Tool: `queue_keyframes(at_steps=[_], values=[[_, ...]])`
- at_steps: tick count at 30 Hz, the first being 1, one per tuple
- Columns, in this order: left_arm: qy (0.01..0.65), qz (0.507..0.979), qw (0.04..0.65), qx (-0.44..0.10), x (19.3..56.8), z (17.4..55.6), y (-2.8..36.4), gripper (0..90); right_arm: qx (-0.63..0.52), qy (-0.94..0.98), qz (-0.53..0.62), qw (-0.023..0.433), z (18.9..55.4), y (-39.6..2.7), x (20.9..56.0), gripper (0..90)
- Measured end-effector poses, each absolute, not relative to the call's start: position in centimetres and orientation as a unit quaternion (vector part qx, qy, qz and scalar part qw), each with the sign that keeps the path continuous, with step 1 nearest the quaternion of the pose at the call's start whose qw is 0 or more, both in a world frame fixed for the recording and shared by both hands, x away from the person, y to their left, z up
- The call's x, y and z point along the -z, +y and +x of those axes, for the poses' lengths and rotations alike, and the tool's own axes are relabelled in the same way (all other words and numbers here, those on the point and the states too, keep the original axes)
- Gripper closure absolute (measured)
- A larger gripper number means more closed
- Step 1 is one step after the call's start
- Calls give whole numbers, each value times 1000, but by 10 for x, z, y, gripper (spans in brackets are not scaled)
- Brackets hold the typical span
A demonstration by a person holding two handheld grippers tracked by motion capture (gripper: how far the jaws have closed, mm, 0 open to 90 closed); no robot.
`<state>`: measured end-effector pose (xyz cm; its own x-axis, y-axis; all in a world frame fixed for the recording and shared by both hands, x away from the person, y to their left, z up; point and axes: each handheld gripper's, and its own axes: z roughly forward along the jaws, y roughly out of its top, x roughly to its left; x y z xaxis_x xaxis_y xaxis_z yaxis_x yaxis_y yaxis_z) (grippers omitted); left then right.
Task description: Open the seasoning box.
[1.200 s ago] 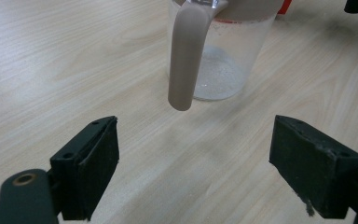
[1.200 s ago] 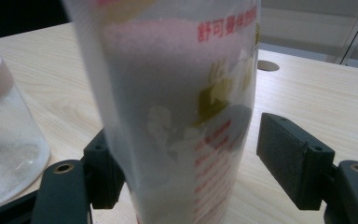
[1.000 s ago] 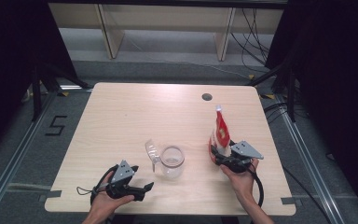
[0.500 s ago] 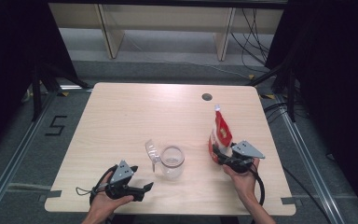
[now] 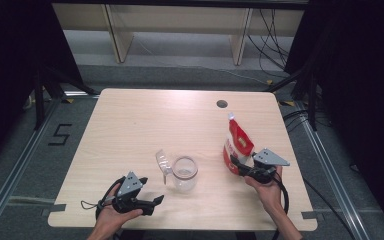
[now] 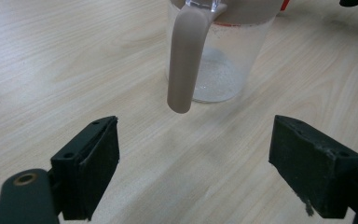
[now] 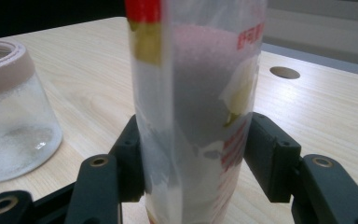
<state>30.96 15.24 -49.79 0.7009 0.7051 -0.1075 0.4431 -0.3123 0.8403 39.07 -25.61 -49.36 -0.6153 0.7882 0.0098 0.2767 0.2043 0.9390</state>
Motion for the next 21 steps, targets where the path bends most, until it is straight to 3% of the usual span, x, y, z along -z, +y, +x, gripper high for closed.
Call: queue_keyframes(at_steps=[19,21], values=[[360,797,464,-142,497,309,153,157,-528,745,339,226,396,-266,494,465],[361,795,467,-141,497,309,152,156,-531,739,347,228,397,-265,496,400]])
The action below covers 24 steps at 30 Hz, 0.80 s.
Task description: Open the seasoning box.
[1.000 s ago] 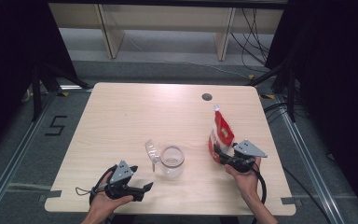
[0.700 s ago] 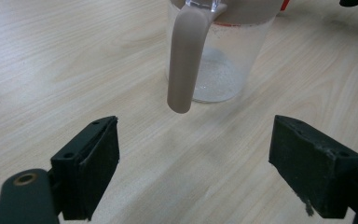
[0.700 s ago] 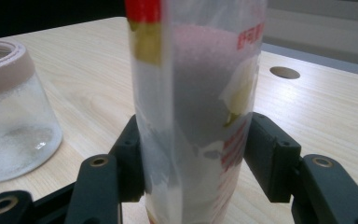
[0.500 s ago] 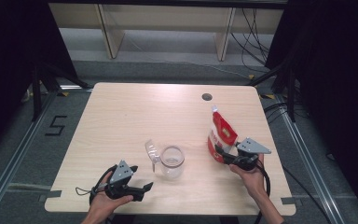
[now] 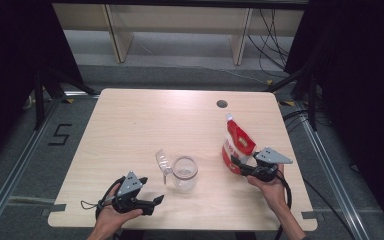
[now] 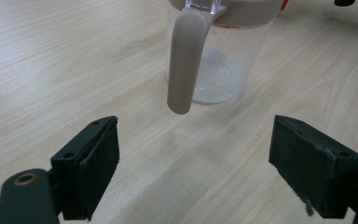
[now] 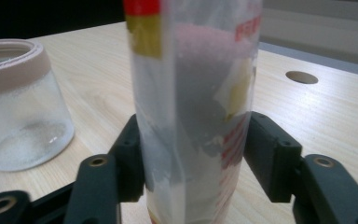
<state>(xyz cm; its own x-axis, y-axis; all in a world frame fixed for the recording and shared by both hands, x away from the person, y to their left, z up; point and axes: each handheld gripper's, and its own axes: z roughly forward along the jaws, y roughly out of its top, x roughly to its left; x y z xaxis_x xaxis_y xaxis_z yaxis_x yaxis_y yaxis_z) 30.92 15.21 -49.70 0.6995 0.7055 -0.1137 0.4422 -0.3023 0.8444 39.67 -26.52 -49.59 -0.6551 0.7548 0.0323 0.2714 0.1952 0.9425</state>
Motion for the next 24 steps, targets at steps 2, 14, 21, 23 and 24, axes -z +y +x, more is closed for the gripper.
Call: queue_keyframes(at_steps=[2,14,21,23,24], values=[[363,794,466,-142,497,309,152,156,-530,727,366,239,396,-264,497,333],[361,794,468,-141,497,309,152,156,-539,695,390,273,390,-254,495,267],[360,797,465,-141,497,309,152,156,-541,694,392,268,390,-250,497,262],[360,796,466,-141,497,309,152,156,-542,691,392,274,391,-248,498,248],[360,796,465,-141,497,310,152,156,-544,691,391,272,391,-247,498,246]])
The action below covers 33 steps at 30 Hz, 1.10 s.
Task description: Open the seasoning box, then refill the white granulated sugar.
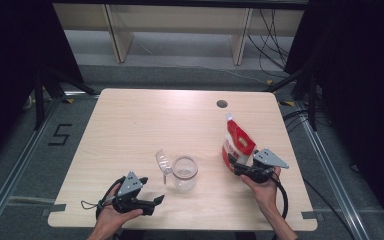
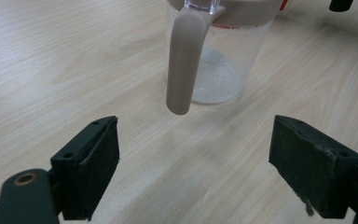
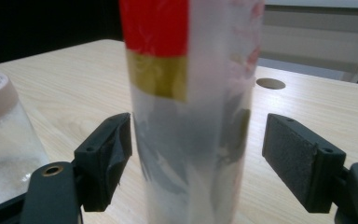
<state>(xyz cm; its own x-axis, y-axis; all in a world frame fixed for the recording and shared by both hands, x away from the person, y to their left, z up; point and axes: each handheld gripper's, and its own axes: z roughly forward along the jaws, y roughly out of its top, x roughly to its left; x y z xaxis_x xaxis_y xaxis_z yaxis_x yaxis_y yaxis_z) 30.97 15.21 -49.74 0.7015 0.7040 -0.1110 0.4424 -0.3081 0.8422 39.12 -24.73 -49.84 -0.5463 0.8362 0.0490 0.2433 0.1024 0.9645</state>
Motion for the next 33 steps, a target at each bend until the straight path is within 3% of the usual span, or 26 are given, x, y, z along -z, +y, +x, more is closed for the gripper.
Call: queue_keyframes(at_steps=[12,33], values=[[354,799,466,-142,499,311,151,156,-551,689,381,275,397,-245,501,160],[354,798,467,-141,499,308,150,156,-559,680,379,284,401,-244,510,243]])
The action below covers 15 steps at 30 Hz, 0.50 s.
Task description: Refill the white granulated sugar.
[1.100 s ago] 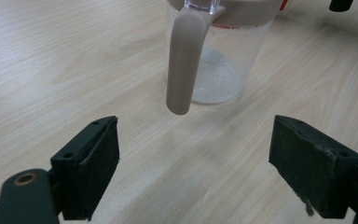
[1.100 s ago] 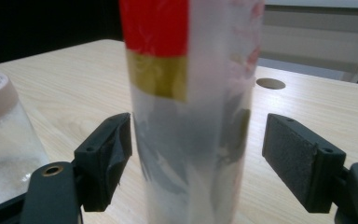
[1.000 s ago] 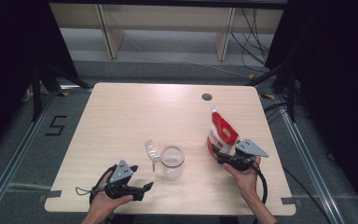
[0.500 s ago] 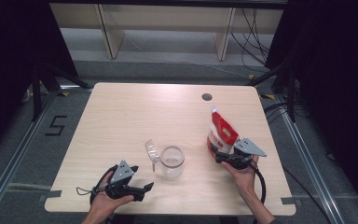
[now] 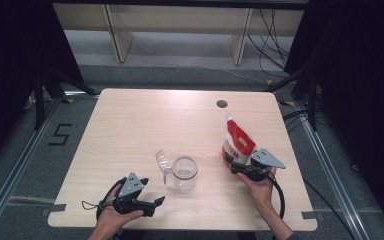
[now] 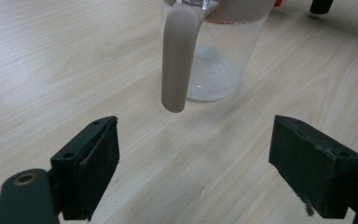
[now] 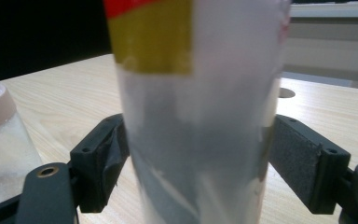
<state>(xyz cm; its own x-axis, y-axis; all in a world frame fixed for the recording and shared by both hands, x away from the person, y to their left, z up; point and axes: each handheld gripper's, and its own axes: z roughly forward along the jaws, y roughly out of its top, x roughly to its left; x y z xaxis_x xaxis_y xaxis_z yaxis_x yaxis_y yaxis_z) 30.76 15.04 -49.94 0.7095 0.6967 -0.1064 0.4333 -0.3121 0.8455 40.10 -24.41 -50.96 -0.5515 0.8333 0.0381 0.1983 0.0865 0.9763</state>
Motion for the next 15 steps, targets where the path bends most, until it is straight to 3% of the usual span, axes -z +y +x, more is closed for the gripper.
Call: queue_keyframes(at_steps=[15], values=[[339,811,454,-145,498,307,151,156,-566,684,347,304,402,-241,514,336]])
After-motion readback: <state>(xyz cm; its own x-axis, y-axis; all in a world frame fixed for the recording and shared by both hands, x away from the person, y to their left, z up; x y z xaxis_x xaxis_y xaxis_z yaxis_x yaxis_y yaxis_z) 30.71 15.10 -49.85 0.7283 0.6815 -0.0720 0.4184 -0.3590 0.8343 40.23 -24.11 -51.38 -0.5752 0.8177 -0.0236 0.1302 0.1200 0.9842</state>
